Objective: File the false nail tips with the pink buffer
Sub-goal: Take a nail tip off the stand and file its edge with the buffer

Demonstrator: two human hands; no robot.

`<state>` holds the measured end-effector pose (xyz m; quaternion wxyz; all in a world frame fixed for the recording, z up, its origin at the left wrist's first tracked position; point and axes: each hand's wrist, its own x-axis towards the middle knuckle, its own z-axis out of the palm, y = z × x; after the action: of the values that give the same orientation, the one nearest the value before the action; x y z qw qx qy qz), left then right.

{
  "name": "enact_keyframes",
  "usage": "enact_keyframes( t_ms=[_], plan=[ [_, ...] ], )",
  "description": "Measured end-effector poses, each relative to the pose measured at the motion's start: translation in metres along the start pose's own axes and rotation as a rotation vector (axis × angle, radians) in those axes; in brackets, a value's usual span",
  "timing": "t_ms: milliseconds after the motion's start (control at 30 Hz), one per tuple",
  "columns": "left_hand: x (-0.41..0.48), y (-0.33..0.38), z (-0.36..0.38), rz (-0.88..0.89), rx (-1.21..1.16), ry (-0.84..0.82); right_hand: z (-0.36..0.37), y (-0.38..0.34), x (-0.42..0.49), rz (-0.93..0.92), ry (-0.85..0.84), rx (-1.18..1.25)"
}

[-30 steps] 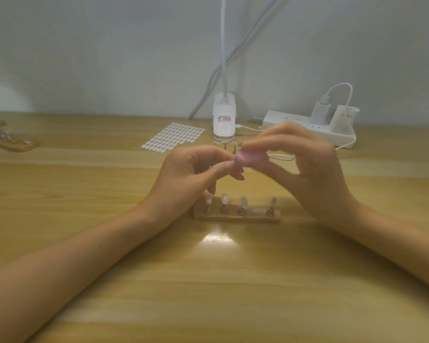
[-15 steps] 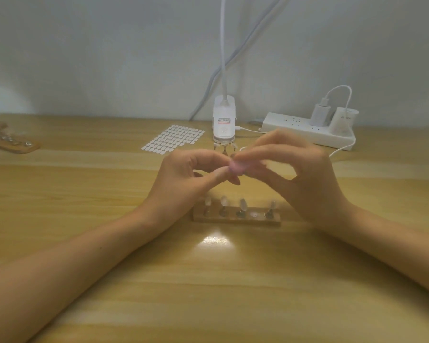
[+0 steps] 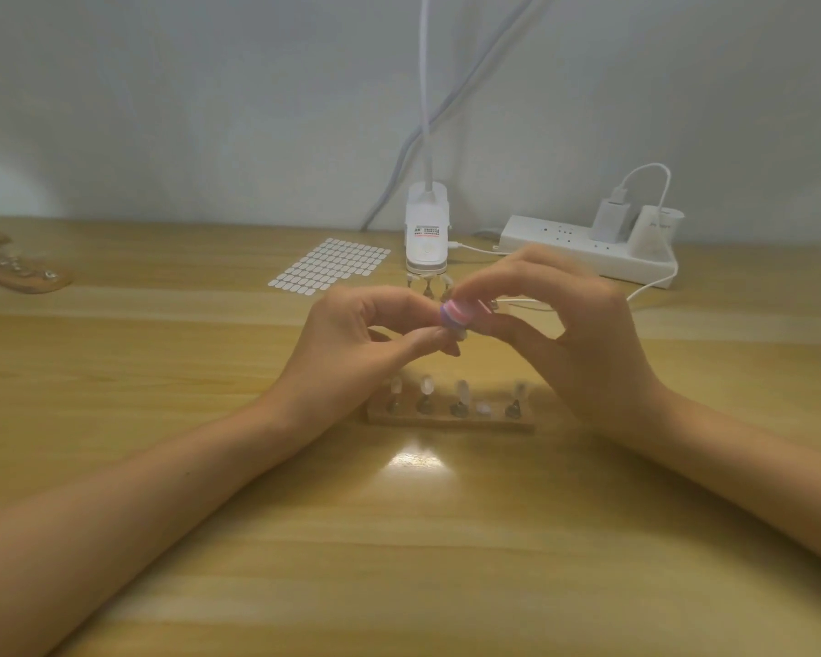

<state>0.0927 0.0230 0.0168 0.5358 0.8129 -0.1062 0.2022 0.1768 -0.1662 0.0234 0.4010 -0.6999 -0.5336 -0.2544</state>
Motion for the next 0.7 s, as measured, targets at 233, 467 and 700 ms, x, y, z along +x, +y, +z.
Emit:
enact_keyframes(
  t_ms=[233, 467, 700],
  plan=[
    [0.0012, -0.0023, 0.0004, 0.008, -0.020, -0.020, 0.0006, -0.0043, -0.0006, -0.020, -0.017, 0.031],
    [0.0015, -0.0021, 0.0004, 0.023, -0.028, -0.024, -0.0001, -0.0032, -0.0010, -0.032, -0.024, 0.016],
    [0.0013, -0.0016, 0.0003, 0.018, -0.048, -0.012, -0.0014, -0.0009, -0.0010, -0.012, -0.024, 0.007]
  ],
)
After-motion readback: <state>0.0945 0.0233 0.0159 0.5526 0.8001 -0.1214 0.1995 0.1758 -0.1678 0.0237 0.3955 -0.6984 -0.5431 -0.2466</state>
